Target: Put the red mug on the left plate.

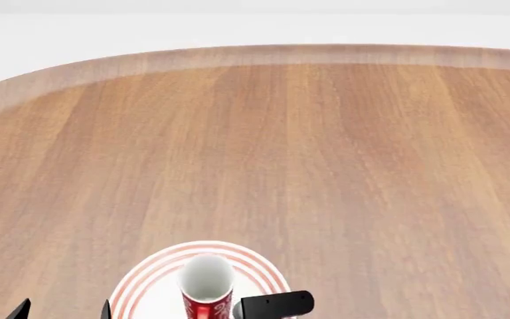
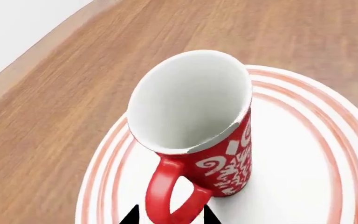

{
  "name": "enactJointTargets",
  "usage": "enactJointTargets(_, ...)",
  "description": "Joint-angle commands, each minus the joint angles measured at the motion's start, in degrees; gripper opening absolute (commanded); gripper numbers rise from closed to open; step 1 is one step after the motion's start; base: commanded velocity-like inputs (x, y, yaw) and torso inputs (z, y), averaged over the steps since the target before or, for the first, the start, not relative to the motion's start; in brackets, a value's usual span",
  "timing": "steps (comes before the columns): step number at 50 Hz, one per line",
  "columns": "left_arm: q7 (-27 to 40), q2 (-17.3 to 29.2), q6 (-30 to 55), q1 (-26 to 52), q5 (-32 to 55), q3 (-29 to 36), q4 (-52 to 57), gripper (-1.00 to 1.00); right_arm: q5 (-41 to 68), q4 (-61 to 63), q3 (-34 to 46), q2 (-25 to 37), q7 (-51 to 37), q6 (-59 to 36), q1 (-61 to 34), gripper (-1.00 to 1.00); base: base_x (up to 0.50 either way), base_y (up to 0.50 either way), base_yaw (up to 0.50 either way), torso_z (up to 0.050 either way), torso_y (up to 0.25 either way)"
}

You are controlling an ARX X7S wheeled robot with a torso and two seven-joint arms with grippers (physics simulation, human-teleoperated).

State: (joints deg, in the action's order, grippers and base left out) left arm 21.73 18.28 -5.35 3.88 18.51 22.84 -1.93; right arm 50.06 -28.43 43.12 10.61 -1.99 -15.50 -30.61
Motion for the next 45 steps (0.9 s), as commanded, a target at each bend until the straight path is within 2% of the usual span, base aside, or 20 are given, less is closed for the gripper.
enactJointTargets(1,0.09,0.09,-0.08,0.04,0.1,0.13,-0.05,1.0,0.08,-1.09,-0.04,-0.41,-0.34,-0.32,-0.24,1.0,0.0,0.0,0.0,0.0,0.0)
enactJointTargets(19,0.32,0.28,-0.11,0.01,0.28,0.28,0.15,1.0,0.61,0.9,0.07,0.24,-1.15,-0.67,0.15,1.0,0.0,0.0,0.0,0.0,0.0)
enactJointTargets(30,1.51,0.81,-0.09,-0.34,-0.9,0.34,1.21,1.0,2.53,13.93,-0.65,4.23,-6.2,-2.86,1.77,1.0,0.0,0.0,0.0,0.0,0.0)
enactJointTargets(45,4.43,4.07,3.85,-2.74,-0.42,-0.34,14.2,1.0,4.91,30.92,-1.71,9.13,-13.2,-5.78,2.54,1.0,0.0,0.0,0.0,0.0,0.0)
